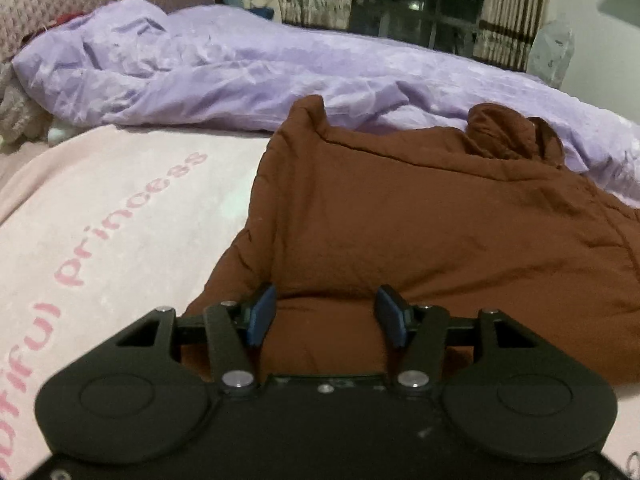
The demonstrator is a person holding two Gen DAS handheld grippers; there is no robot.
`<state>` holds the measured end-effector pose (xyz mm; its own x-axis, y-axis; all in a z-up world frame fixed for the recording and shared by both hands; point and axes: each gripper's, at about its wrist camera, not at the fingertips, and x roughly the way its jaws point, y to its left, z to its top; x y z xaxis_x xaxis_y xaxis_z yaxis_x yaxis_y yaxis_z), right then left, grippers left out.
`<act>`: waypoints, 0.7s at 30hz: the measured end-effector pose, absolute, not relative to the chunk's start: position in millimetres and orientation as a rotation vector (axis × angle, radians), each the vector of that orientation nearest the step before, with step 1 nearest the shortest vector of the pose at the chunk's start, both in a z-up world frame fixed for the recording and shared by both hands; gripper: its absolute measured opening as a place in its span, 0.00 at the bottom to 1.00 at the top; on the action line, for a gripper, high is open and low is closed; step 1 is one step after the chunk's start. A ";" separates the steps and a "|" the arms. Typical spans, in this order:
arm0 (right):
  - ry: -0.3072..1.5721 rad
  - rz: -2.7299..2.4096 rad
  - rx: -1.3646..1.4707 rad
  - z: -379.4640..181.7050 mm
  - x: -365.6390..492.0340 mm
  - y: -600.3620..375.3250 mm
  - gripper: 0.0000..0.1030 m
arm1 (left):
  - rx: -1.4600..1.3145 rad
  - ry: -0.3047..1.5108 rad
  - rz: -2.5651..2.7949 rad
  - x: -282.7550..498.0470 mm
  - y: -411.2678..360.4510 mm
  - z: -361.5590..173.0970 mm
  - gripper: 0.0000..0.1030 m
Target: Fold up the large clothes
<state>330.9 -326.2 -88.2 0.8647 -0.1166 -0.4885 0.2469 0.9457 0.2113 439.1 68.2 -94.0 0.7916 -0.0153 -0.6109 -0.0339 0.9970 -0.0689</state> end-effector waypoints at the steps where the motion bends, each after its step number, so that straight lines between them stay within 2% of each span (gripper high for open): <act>1: 0.485 -0.194 0.259 -88.9 330.2 -324.0 0.41 | -0.073 0.656 0.016 439.4 66.5 -93.7 0.56; 6: 0.487 -0.194 0.238 -78.7 328.5 -320.3 0.41 | -0.073 0.644 0.004 431.3 71.0 -78.5 0.56; 7: 0.477 -0.195 0.252 -74.6 321.3 -324.4 0.41 | -0.077 0.628 0.004 424.8 74.5 -72.9 0.60; 11: 0.405 -0.269 0.257 -56.5 302.2 -335.9 0.47 | -0.080 0.592 -0.013 408.9 91.1 -60.5 0.61; 14: 0.441 -0.283 0.267 -60.6 306.7 -348.5 0.47 | -0.088 0.621 0.016 416.6 96.5 -65.2 0.61; 21: 0.502 -0.297 0.290 -87.7 319.8 -355.5 0.48 | -0.249 0.699 0.026 431.5 115.4 -97.7 0.75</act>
